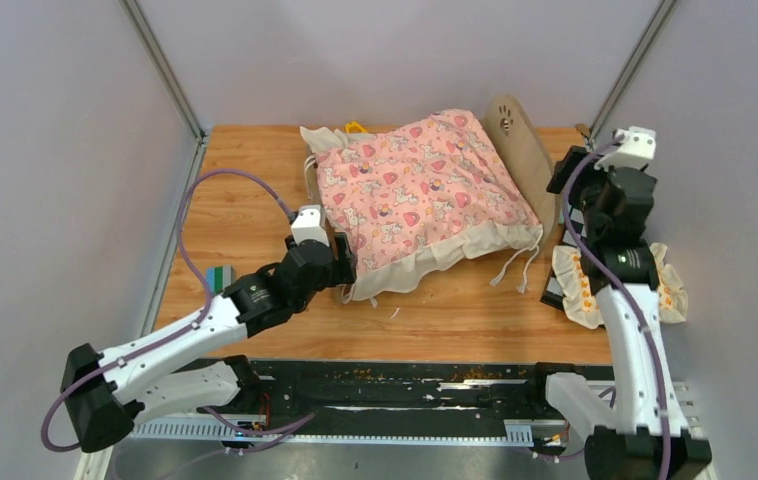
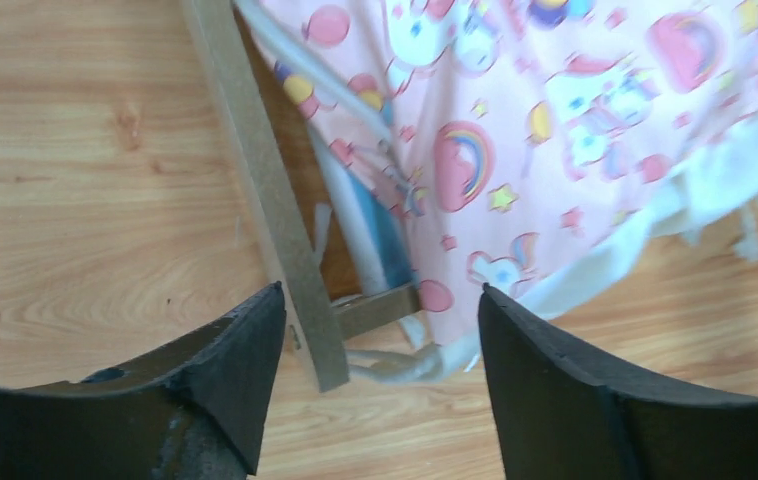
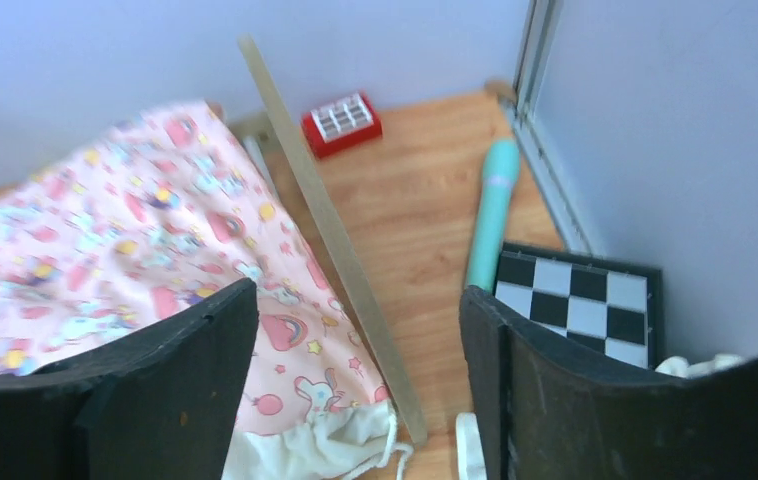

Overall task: Set up the pet bed
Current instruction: Adjust the bed frame at the center of the board, then cross the ropes on the bed frame.

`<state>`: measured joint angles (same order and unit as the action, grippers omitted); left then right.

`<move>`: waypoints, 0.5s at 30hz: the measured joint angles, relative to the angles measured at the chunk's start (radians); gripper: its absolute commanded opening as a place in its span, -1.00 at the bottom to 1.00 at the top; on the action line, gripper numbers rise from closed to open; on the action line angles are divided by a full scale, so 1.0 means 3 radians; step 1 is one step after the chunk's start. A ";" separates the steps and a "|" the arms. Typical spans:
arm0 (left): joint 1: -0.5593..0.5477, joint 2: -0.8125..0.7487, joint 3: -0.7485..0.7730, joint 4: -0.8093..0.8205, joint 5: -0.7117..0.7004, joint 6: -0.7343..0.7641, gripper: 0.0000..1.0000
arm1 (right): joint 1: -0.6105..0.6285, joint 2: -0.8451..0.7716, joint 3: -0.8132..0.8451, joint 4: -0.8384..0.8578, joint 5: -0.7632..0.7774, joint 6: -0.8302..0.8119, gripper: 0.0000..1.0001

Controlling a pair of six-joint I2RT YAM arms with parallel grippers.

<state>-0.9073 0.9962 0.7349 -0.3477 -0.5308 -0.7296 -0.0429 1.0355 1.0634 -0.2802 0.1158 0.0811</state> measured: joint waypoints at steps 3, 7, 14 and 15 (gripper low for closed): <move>-0.0009 -0.0173 0.0164 -0.0065 -0.0006 0.0065 0.70 | 0.0001 -0.0501 -0.0011 -0.0046 -0.0053 0.0118 0.52; -0.0008 -0.0378 0.0384 -0.0181 -0.0067 0.0181 0.73 | 0.0278 -0.0769 0.0050 -0.0202 -0.0252 0.0373 0.31; 0.0561 -0.0792 0.0476 -0.0665 0.0062 0.0393 0.71 | 0.2659 -0.0546 -0.0135 -0.0420 0.0207 0.0913 0.13; 0.0796 -0.0846 0.0450 -0.0707 0.0182 0.0407 0.71 | 0.3089 -0.0432 -0.0221 -0.0397 0.0388 0.0999 0.10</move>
<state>-0.6685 0.7425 0.8700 -0.5598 -0.4763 -0.6075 0.8837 0.9058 0.9970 -0.3992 0.2321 0.3809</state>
